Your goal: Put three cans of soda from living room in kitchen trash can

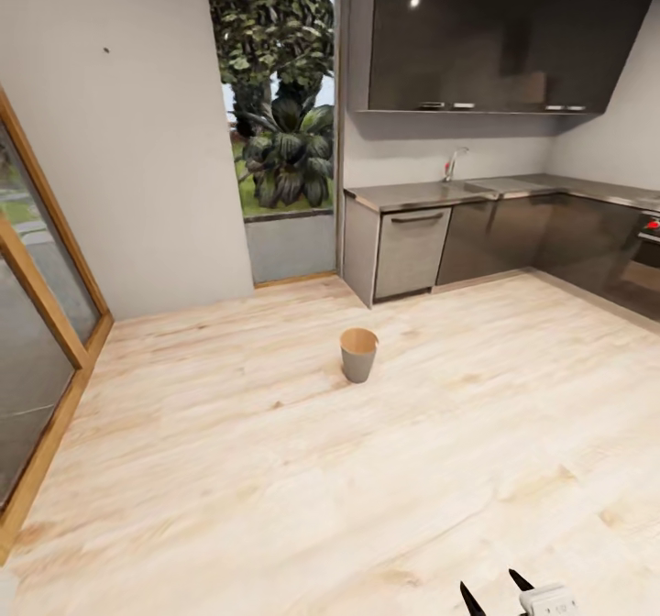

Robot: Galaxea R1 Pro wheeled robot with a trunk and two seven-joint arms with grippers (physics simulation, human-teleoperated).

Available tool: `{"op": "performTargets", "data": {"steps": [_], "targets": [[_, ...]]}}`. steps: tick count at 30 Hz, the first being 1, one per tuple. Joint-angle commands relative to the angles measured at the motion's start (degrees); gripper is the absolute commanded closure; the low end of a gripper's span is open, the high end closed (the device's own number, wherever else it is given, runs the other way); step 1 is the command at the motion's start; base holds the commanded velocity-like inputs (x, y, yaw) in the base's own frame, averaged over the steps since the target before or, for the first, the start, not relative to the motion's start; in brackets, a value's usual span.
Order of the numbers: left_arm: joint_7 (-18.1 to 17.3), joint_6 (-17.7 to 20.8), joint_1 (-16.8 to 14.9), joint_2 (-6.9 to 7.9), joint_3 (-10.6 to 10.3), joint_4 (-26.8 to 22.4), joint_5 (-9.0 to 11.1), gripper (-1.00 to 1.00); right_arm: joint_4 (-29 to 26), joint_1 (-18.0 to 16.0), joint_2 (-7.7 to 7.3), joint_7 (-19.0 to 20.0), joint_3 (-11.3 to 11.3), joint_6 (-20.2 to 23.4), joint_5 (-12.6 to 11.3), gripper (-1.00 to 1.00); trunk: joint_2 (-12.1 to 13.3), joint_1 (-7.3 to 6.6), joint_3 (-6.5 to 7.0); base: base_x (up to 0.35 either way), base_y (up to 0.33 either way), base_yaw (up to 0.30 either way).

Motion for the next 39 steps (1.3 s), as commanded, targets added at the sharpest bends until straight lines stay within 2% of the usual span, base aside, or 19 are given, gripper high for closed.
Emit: {"op": "performTargets", "data": {"steps": [1,25,39], "targets": [[0.0,0.0,0.0,-0.01,0.01,0.0,0.0,-1.0,0.0,0.0,0.0,0.0,0.0,0.0,-0.01,-1.0,0.0,0.0,0.0,0.324,0.0,0.246],[0.0,0.0,0.0,-0.03,0.02,0.0,0.0,-1.0,0.0,0.02,-0.03,0.0,0.0,0.0,-0.12,-1.0,0.0,0.0,0.0,0.324,0.0,0.231],[0.0,-0.06,0.0,0.04,0.02,0.0,0.0,-1.0,0.0,0.02,-0.09,0.0,0.0,0.0,-0.13,-1.0,0.0,0.0,0.0,0.261,0.0,0.025]]}}
